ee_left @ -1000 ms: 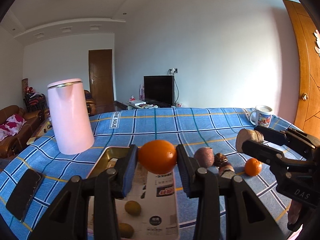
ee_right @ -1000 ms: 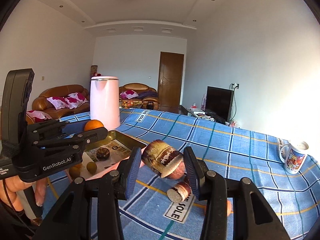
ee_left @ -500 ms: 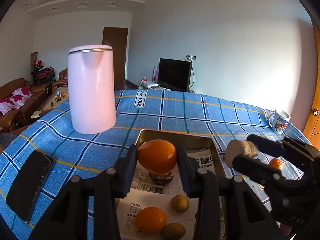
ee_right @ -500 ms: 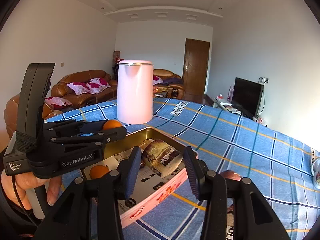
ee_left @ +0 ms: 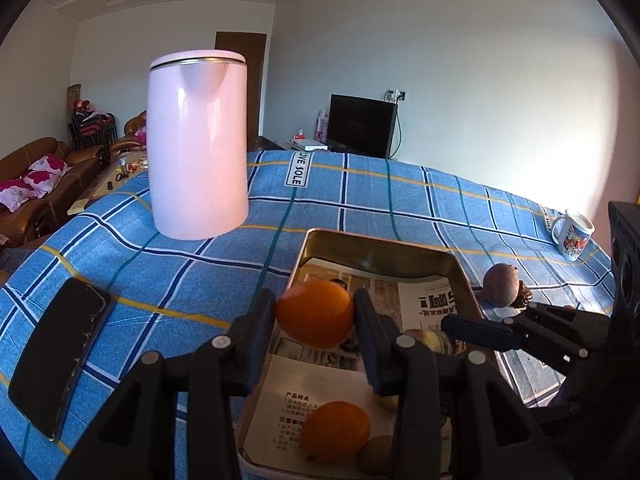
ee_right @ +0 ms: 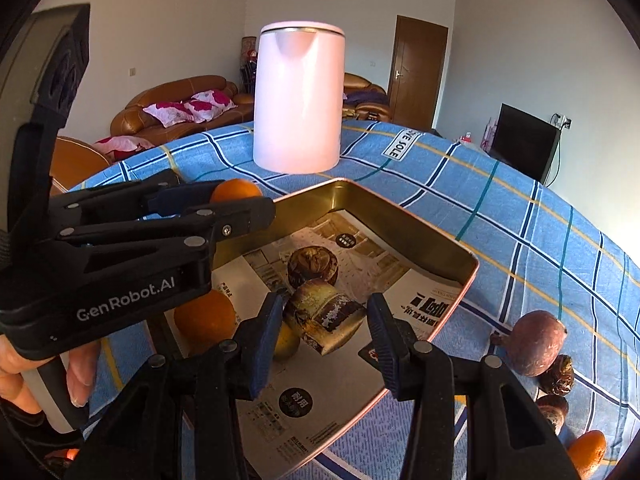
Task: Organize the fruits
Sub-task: 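Lower the orange and wrapped cylinder into the tin and open both tools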
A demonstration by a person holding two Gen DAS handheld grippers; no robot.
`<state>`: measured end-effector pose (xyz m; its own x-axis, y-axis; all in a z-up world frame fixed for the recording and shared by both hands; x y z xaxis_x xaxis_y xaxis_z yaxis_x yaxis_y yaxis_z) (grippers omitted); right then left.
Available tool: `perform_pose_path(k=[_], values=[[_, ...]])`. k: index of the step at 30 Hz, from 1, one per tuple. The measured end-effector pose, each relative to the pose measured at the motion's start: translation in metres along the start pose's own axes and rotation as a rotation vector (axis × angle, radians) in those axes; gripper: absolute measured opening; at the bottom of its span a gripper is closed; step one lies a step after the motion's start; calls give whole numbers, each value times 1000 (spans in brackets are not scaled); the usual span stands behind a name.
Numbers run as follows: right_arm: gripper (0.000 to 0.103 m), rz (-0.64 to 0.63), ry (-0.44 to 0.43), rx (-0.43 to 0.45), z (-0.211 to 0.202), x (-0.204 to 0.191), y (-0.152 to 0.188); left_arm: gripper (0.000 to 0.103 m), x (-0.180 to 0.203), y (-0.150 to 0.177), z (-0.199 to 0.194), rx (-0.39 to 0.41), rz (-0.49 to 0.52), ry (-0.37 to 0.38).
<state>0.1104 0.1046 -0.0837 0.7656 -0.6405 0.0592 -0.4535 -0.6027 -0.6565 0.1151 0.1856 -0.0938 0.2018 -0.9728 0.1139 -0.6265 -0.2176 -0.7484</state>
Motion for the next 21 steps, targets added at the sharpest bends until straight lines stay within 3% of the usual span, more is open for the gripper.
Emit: perform_pose_path(k=[2,5,6,9,12,18,21], values=[[48,9,-8,-1,-1,2,2,50,2,0,-3,4,3,-4],[64,28,-11,35,-11,7,4,66,7,-2,-12,31,1,-9],[64,35,-14,52,-17,9,6,68,10,-4,-15,40,4,-10],[64,33,11,85,-37,20,17,69,25,-7,-25,65,26,5],[66,53,91,111,-61,48,35,73,47,-9,-32,83,62,23],[72,218,272,132,-108,137,77,75,110,-8,-28,63,157,84],[72,295,315,121,-120,169,92,75,141,-5,-18,40,204,105]])
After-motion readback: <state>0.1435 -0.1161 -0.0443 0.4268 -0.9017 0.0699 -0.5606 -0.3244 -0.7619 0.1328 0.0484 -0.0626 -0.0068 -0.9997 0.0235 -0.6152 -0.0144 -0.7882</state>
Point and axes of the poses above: each gripper's, at about its wrist camera, not at the fingertips, and z roughly the way its jaws point, x to its right, y to its underside, the point moved 6 cm from there along z, roughly the way its jaws point, and after that the axes turned 9 degrees about -x, right-handed, at the moved point
